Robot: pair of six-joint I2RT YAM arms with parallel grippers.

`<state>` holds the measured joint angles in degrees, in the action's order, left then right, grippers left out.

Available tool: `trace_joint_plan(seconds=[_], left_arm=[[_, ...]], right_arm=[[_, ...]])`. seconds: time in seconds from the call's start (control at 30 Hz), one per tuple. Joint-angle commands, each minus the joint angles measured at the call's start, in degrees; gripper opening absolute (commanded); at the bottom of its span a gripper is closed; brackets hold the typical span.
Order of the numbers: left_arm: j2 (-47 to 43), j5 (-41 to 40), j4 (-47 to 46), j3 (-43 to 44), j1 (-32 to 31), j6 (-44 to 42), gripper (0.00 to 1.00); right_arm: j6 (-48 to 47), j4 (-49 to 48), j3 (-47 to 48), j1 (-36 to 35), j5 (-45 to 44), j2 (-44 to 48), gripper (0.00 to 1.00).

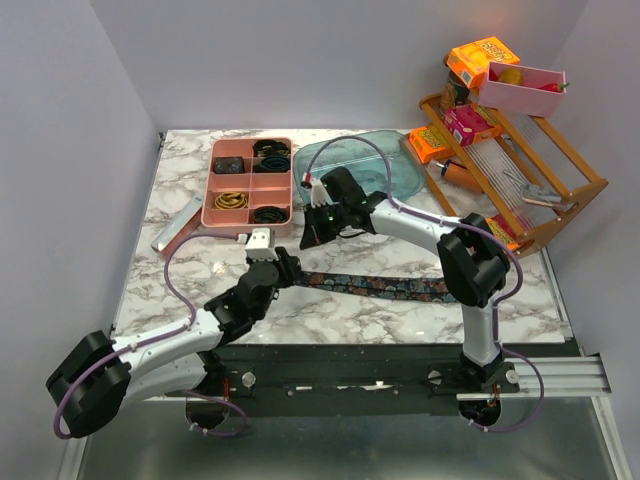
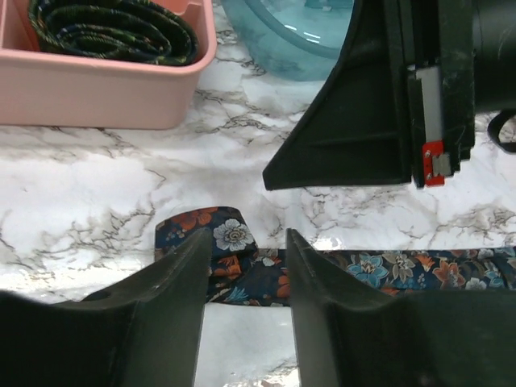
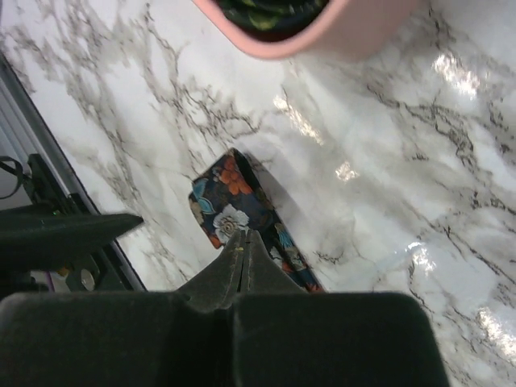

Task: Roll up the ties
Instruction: Roll the tie at the center of the board.

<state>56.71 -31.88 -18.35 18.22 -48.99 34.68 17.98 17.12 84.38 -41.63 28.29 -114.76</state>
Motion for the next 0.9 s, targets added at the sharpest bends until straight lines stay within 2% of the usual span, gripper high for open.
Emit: trace_joint_plan(seconds=[0.0,0.03,0.13,0.5,0.87], left_arm=[[-2.7,5.7,4.8,-1.4,1.1,1.6,0.33],[-2.6,6.7,5.1,-1.7,1.4,1.8,0.18],[-1.4,10.2,4.2,-3.0,1.4,2.9,0.0],[9.0,14.7,-0.5,-3.5,1.8,3.4,0.0],[13.1,14.8,-0.6,-3.4,4.2,4.1,0.0]], right_arm=[[0.2,-0.6,5.2,-1.1,2.3,-1.3,0.01],[0.2,-0.3,6.7,-1.3,2.3,-2.0,0.01],[-0.4,1.5,9.8,-2.3,1.4,-4.8,0.01],[-2.3,4.3,12.0,-3.8,-2.9,-9.6,0.01],[-3.7,7.0,13.6,-4.6,-6.3,-11.7,0.01]])
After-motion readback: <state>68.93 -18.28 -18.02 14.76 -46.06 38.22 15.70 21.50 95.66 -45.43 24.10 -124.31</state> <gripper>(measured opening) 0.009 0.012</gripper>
